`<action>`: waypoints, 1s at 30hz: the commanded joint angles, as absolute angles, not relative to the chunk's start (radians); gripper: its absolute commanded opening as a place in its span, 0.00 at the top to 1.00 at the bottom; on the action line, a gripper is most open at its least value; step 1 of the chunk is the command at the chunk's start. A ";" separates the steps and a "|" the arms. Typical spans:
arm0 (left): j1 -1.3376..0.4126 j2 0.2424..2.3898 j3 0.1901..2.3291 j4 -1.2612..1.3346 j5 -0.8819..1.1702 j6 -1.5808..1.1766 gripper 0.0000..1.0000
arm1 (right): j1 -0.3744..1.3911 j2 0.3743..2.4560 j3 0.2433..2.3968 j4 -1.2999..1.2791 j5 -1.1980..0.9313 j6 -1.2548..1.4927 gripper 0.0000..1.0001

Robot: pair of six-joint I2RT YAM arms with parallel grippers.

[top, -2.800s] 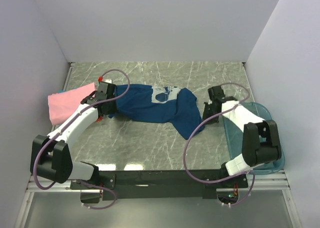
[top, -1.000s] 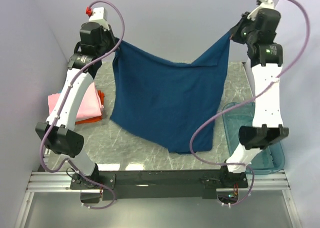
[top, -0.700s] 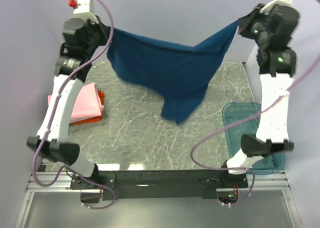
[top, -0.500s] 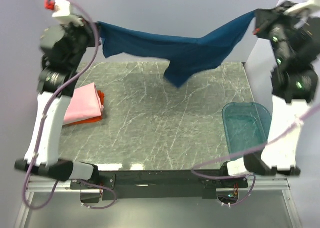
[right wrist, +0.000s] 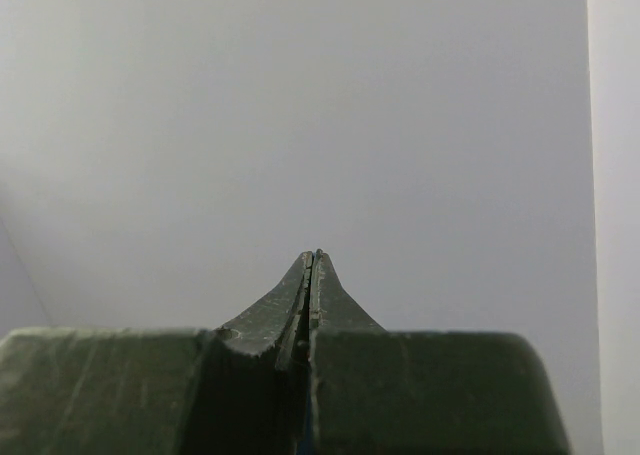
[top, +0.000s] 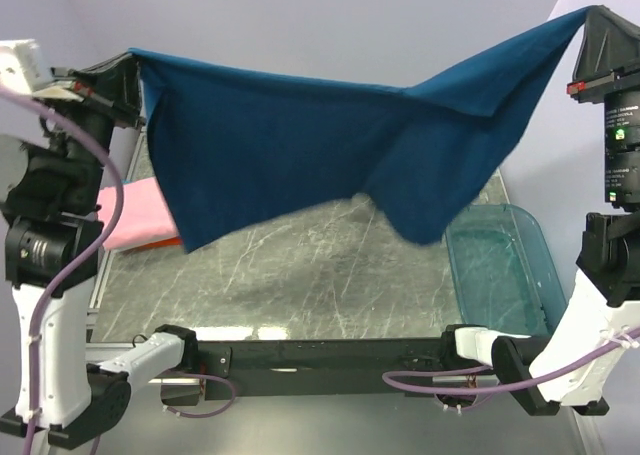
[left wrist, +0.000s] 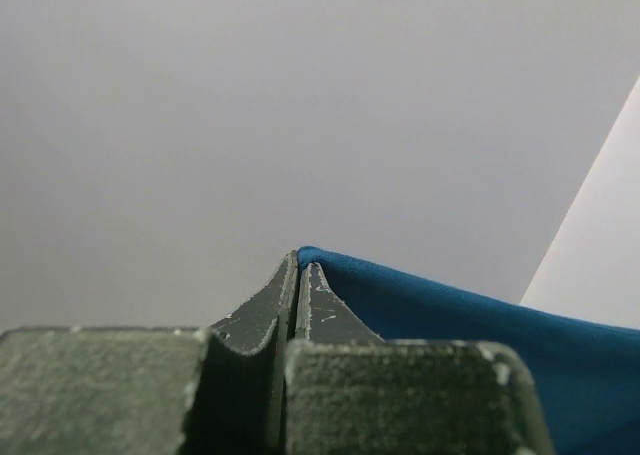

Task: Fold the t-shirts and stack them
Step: Flatten the tshirt out

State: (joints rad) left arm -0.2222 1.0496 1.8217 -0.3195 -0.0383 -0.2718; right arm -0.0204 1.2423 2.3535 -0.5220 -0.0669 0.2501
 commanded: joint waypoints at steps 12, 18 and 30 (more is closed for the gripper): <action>-0.199 1.313 1.551 -0.210 -0.009 -0.308 1.00 | -0.031 1.589 2.289 -0.426 -0.094 0.244 1.00; -0.153 1.652 1.586 -0.155 0.127 -0.351 0.91 | -0.031 1.920 2.270 -0.462 -0.089 0.250 1.00; -0.183 1.873 1.708 -0.216 0.244 -0.465 0.23 | -0.040 2.028 2.102 -0.543 -0.170 0.275 0.17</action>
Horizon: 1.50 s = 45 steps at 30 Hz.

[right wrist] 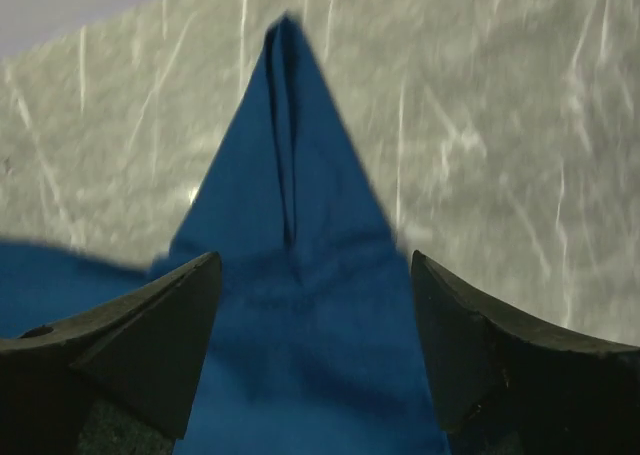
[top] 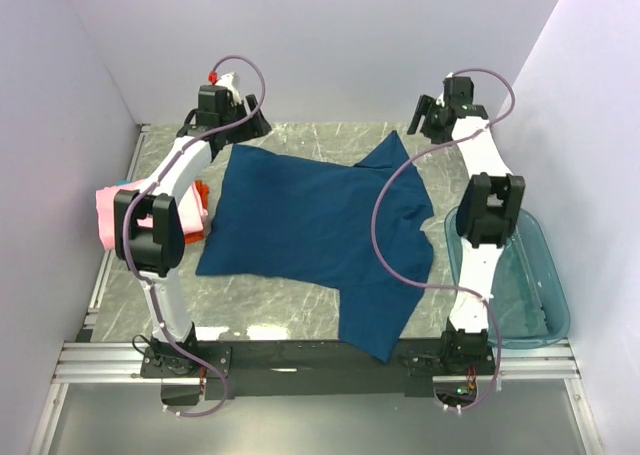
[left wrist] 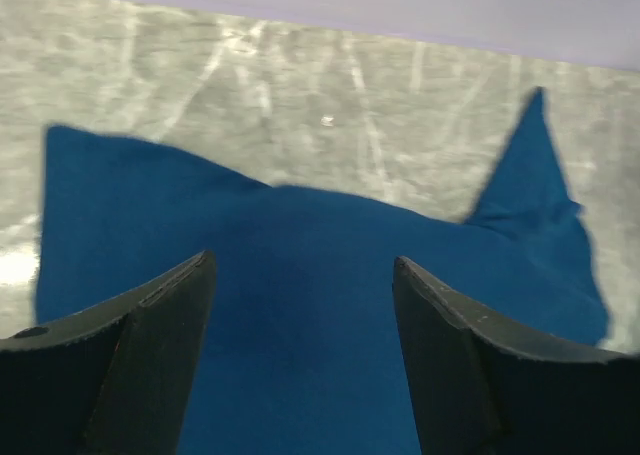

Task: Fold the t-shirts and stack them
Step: Flatten the tshirt out

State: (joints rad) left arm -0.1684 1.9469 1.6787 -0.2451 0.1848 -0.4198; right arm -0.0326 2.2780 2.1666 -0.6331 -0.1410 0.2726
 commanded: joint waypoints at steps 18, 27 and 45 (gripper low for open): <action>-0.192 1.796 1.388 -0.305 0.204 -0.506 0.20 | 0.147 1.721 1.464 -0.566 -0.222 0.388 0.18; -0.190 1.805 1.270 -0.256 0.203 -0.517 0.19 | 0.196 1.766 1.296 -0.497 -0.256 0.453 0.19; -0.196 1.894 1.264 -0.215 0.224 -0.508 0.20 | 0.143 1.945 1.325 -0.584 -0.081 0.416 0.20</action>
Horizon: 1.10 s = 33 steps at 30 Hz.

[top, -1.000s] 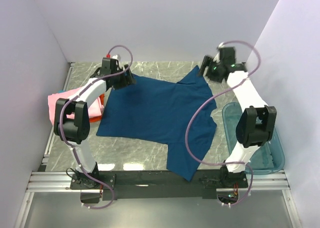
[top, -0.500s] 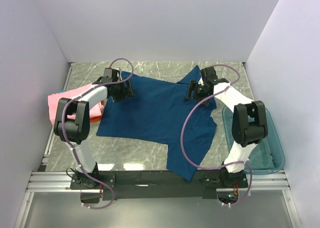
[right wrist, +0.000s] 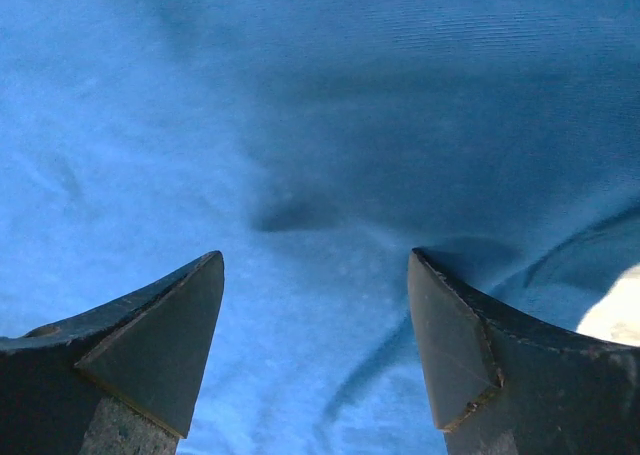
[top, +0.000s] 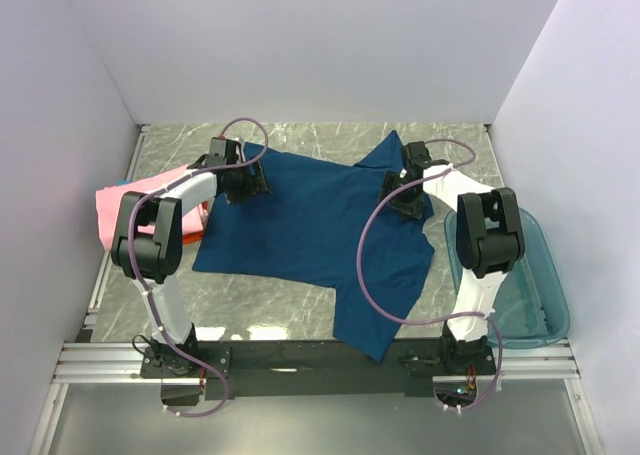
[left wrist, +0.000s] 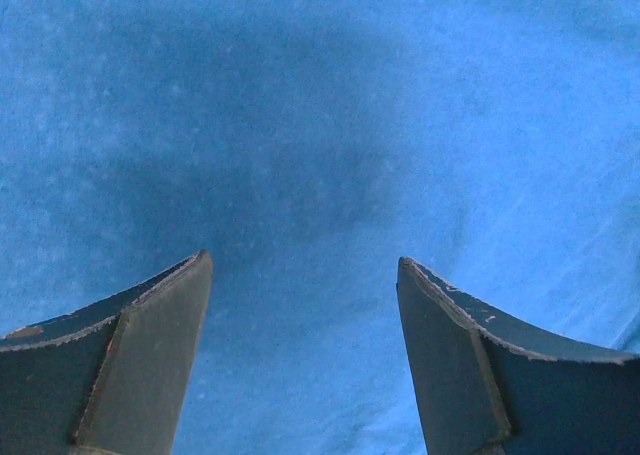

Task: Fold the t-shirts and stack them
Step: Flatten the tshirt out

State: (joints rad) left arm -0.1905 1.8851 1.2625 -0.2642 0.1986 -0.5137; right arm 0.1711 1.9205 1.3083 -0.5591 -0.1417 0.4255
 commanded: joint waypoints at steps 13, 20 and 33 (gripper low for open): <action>-0.250 2.017 1.376 -0.221 0.241 -0.488 0.20 | 0.046 1.997 1.397 -0.630 -0.043 0.382 0.19; -0.250 2.101 1.485 -0.244 0.226 -0.468 0.20 | 0.025 2.022 1.440 -0.646 -0.044 0.379 0.20; -0.262 1.856 1.494 -0.281 0.010 -0.485 0.19 | 0.026 1.964 1.534 -0.707 -0.110 0.379 0.19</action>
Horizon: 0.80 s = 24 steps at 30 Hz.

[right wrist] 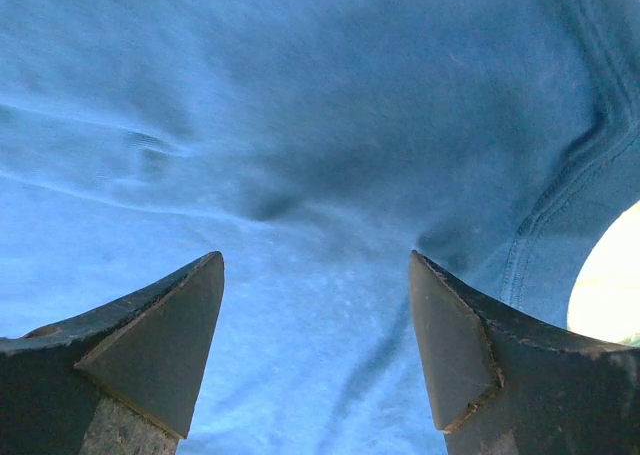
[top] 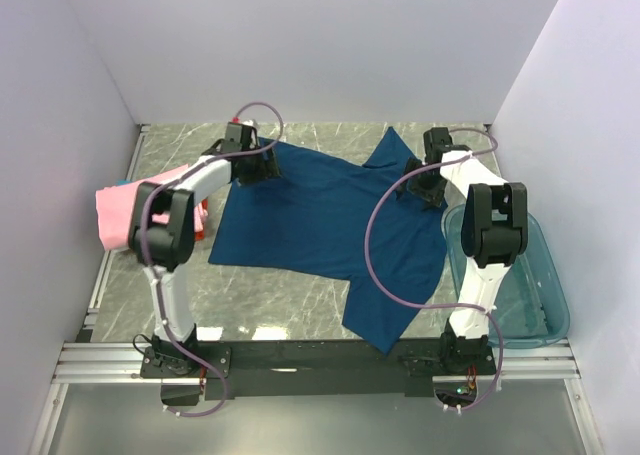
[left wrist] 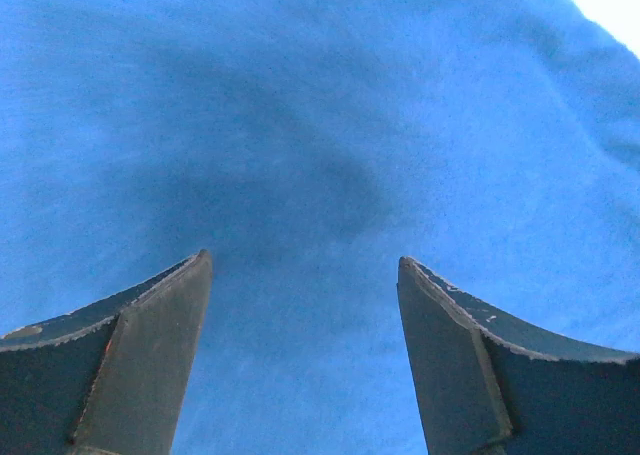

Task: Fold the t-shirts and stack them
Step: Flatten the tshirt out

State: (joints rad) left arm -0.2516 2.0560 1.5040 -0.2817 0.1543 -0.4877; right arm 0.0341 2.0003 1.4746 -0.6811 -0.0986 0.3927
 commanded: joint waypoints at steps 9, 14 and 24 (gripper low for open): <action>-0.270 1.481 1.087 -0.387 -0.219 -0.566 0.32 | 0.040 1.899 1.578 -0.741 -0.158 0.387 0.20; -0.268 1.266 0.896 -0.414 -0.232 -0.663 0.39 | 0.060 1.881 1.611 -0.764 -0.173 0.388 0.20; -0.150 1.132 0.664 -0.428 -0.187 -0.744 0.54 | 0.103 1.859 1.649 -0.790 -0.190 0.390 0.21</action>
